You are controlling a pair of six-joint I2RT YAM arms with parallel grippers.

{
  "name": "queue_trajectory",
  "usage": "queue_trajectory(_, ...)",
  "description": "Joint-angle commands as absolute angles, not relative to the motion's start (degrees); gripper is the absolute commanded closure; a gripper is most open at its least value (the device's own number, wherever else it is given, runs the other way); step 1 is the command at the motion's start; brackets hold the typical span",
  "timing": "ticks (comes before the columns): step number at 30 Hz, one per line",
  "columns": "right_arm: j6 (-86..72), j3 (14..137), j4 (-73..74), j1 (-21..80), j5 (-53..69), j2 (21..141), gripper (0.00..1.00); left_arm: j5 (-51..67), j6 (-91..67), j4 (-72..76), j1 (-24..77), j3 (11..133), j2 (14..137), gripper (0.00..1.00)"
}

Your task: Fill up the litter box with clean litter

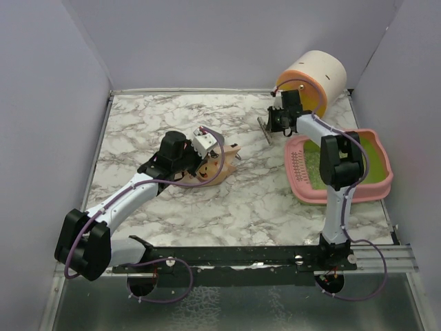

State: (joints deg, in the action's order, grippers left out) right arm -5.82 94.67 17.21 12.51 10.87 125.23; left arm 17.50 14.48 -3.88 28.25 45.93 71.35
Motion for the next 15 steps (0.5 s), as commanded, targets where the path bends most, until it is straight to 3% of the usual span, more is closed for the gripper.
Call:
queue_trajectory(1, -5.5, 87.2, 16.4, 12.5, 15.9, 114.0, 0.99, 21.2, 13.7, 7.4, 29.0, 48.3, 68.7, 1.0)
queue_trajectory(4, -6.5, 80.8, 14.8, 12.5, 18.8, 105.1, 0.99, 21.6, 13.2, 7.1, 29.0, 48.9, 67.7, 0.9)
queue_trajectory(6, -6.9, 77.4, 14.8, 12.5, 21.0, 99.6, 0.99, 21.9, 12.9, 6.9, 28.9, 49.6, 67.1, 0.72)
queue_trajectory(9, -6.7, 74.1, 16.9, 12.6, 23.6, 92.4, 0.99, 22.0, 12.2, 5.5, 28.9, 52.2, 66.4, 0.58)
queue_trajectory(13, -5.9, 69.7, 19.7, 12.7, 27.2, 83.4, 0.99, 24.9, 12.0, 0.0, 28.9, 58.2, 65.5, 0.45)
queue_trajectory(15, -5.0, 67.4, 20.8, 12.7, 31.9, 78.8, 0.99, 27.1, 10.7, -1.2, 28.9, 60.1, 64.1, 0.43)
